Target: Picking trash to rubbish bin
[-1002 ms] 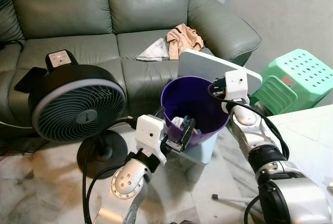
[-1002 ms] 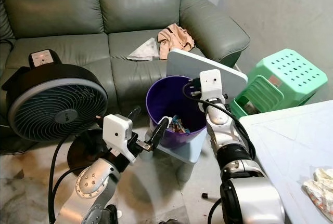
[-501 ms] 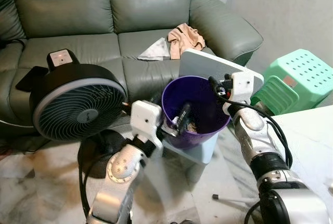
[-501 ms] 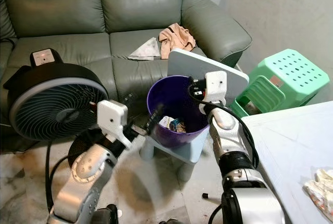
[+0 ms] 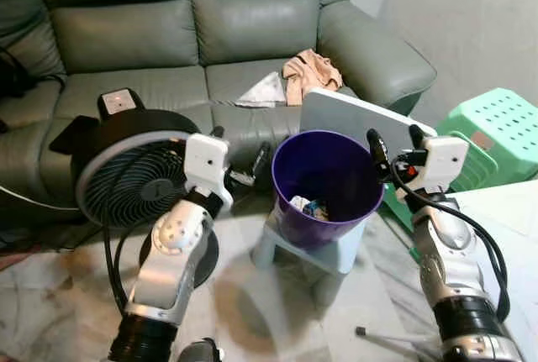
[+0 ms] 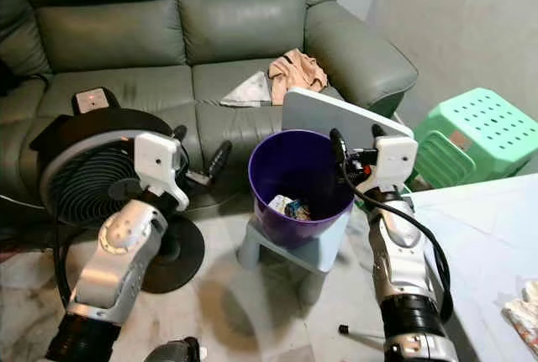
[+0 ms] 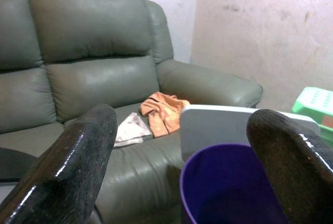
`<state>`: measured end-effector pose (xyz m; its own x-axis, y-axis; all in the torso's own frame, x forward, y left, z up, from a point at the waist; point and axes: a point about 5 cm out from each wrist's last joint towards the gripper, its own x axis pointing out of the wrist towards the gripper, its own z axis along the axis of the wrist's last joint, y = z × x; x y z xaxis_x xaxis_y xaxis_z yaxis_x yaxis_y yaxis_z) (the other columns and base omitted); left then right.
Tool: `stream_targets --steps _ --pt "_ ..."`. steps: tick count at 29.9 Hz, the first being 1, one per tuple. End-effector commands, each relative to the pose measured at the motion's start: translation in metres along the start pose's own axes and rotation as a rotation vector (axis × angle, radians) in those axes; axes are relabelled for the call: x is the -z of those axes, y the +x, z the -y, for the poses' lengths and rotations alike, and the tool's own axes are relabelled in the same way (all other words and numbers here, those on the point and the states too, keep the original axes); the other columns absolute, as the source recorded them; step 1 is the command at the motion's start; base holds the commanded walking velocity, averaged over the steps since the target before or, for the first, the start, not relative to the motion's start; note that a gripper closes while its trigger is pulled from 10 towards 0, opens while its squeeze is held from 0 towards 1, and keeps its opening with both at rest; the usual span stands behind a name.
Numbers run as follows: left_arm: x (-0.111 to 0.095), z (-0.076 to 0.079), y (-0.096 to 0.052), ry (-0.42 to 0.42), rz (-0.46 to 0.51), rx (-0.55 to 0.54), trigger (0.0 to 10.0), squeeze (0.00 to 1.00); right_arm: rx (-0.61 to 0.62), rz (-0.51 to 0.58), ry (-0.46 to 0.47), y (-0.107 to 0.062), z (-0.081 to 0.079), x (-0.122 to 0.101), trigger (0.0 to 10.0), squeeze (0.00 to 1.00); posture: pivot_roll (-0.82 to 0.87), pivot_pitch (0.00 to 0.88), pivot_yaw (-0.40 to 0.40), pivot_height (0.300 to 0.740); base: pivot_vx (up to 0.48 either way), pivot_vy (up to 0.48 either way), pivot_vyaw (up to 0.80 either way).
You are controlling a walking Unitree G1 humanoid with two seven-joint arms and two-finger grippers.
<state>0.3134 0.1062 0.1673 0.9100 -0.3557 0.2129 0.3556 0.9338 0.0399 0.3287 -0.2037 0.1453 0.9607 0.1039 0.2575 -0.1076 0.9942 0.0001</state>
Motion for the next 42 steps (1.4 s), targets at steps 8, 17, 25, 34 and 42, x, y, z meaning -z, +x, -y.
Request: stream_targets --steps 8,17,25,34,42 --pt "0.002 -0.038 0.006 -0.002 -0.019 -0.121 10.0 0.00 0.056 0.047 -0.010 -0.011 0.004 -0.012 10.0 1.00 0.10 0.010 -0.018 0.740 0.000 0.000 0.00" --pt "0.006 -0.049 0.007 -0.021 -0.026 -0.183 10.0 0.00 0.024 0.054 0.034 -0.018 -0.007 -0.011 10.0 0.00 0.10 0.000 -0.011 0.740 0.000 0.000 0.00" --pt "0.009 -0.050 0.010 -0.020 -0.031 -0.196 10.0 0.00 0.015 0.036 0.005 -0.017 -0.009 -0.012 10.0 0.00 0.09 0.000 -0.013 0.740 0.000 0.000 0.00" --pt "0.011 -0.050 0.011 -0.019 -0.036 -0.203 10.0 0.00 0.031 -0.011 -0.010 -0.018 -0.004 -0.008 10.0 0.00 0.09 0.000 -0.014 0.740 0.000 0.000 -0.42" --pt "0.011 -0.047 0.011 -0.015 -0.030 -0.187 10.0 0.00 0.033 -0.029 -0.012 -0.019 -0.005 -0.006 10.0 0.00 0.09 0.000 -0.011 0.740 0.000 0.000 -0.76"
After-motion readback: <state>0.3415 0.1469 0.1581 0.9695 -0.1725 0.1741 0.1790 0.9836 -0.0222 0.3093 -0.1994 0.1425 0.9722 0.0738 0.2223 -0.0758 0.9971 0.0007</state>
